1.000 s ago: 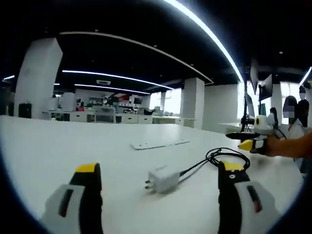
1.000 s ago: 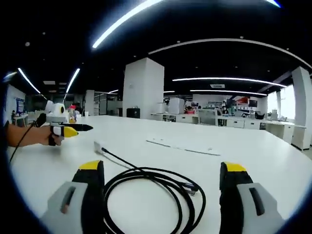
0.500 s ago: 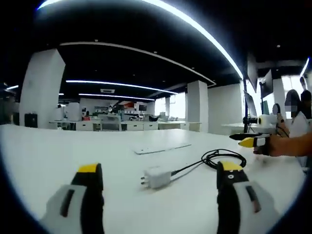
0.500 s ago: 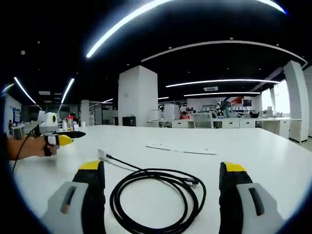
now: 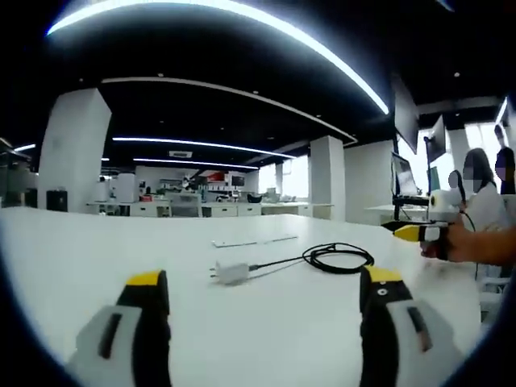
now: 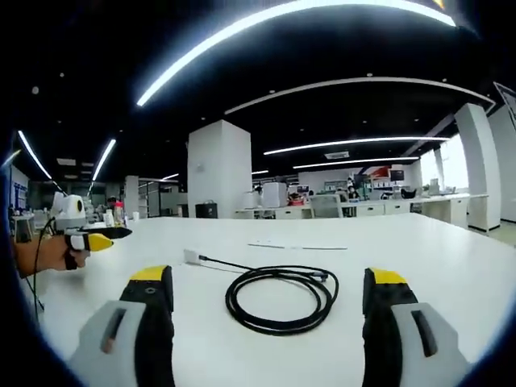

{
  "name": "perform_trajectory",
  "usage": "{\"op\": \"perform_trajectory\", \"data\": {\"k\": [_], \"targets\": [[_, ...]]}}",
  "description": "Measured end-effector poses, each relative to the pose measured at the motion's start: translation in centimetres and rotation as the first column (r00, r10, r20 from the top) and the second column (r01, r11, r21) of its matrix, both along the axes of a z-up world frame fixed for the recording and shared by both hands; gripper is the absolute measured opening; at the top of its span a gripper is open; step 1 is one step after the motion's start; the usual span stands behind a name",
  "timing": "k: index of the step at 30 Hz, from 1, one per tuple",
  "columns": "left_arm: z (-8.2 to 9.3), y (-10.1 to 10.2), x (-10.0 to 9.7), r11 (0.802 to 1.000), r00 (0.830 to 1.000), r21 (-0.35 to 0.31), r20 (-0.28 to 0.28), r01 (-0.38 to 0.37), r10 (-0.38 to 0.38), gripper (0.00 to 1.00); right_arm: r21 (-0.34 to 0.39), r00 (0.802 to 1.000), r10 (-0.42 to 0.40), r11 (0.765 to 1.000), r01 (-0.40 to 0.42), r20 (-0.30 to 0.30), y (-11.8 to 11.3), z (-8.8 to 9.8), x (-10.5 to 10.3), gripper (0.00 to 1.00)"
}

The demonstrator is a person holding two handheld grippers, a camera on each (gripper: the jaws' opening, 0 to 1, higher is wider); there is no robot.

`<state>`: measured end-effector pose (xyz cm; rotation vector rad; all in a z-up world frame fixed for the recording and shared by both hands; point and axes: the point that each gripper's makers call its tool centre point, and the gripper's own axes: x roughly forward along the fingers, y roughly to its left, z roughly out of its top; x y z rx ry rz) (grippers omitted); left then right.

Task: Plug the desk Type‑C cable into the charger adapter.

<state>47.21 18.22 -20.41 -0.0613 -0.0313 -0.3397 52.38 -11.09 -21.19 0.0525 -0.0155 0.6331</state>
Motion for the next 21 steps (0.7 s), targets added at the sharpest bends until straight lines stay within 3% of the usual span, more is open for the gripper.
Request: {"op": "perform_trajectory", "data": {"k": [5,7,13,21], "targets": [[0.2,0.8,-1.3,0.999,0.999,-0.028,0.02,-0.033,0.033,0.96,0.003,1.0,-0.016,1.0,0.016,0.007,-0.3,0.2,-1.9,0.99],[1.1,1.4,-1.7,0.997,0.996,-0.043,0.068,-0.061,0.064,0.95,-0.009,1.0,-0.02,1.0,0.02,0.013,-0.4,0.2,-2.5,0.99],[0.9,1.3,-2.3,0.998,0.997,-0.019,0.05,-0.066,0.067,0.98,-0.055,0.999,-0.023,0.998,0.024,0.033,-0.2,0.1,-3.1,1.0],[0.2,1.1,-3.2,0.998,0.997,-0.011,0.022,-0.068,0.068,1.0,-0.033,1.0,-0.021,0.999,0.022,0.013,0.1,-0.4,-3.6,1.0]]}}
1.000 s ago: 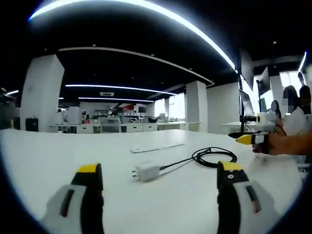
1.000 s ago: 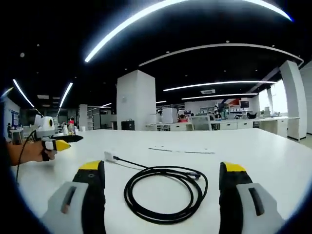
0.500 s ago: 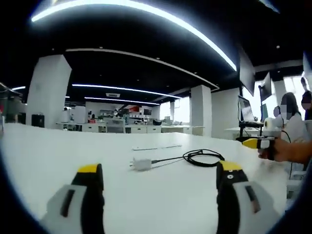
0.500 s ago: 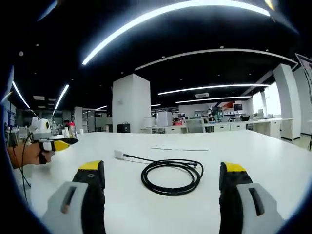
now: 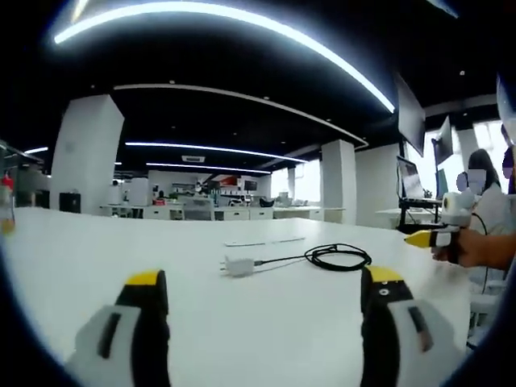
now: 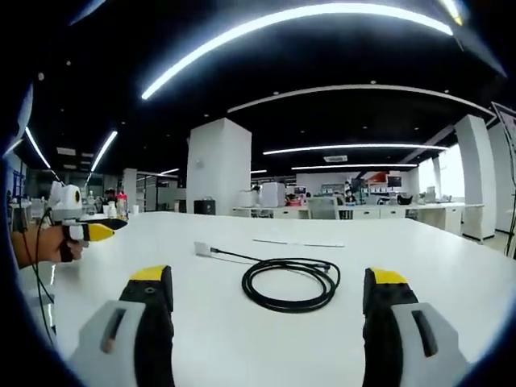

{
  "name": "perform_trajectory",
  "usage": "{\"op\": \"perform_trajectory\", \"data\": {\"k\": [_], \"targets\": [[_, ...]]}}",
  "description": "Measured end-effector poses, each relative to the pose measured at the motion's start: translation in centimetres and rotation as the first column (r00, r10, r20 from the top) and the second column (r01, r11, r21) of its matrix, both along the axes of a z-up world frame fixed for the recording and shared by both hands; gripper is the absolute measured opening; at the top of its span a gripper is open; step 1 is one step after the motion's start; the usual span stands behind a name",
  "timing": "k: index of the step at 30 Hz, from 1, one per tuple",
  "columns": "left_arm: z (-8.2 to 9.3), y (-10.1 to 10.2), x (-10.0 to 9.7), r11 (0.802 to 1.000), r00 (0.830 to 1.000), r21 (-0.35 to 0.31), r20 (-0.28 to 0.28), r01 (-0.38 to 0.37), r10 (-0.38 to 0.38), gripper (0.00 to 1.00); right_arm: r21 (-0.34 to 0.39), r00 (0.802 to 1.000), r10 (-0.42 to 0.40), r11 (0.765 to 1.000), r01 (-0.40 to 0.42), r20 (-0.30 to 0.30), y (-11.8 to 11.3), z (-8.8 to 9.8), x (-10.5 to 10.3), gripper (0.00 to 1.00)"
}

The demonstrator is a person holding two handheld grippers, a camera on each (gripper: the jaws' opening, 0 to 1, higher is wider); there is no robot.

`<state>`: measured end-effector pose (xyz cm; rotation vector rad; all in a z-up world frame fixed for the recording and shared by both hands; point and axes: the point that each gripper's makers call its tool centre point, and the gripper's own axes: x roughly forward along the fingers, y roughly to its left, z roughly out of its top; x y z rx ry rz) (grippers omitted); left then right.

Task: Plug the desk Type‑C cable into the charger adapter.

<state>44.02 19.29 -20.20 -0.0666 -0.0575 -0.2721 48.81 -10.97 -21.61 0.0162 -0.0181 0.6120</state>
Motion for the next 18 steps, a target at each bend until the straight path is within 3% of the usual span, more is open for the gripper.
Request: {"op": "perform_trajectory", "data": {"k": [18], "targets": [[-0.7,0.0,-1.1,1.0,1.0,-0.001,-0.024,-0.006,0.006,1.0,0.034,1.0,-0.015,0.999,0.015,-0.016,-1.0,-0.3,-0.5,1.0]]}}
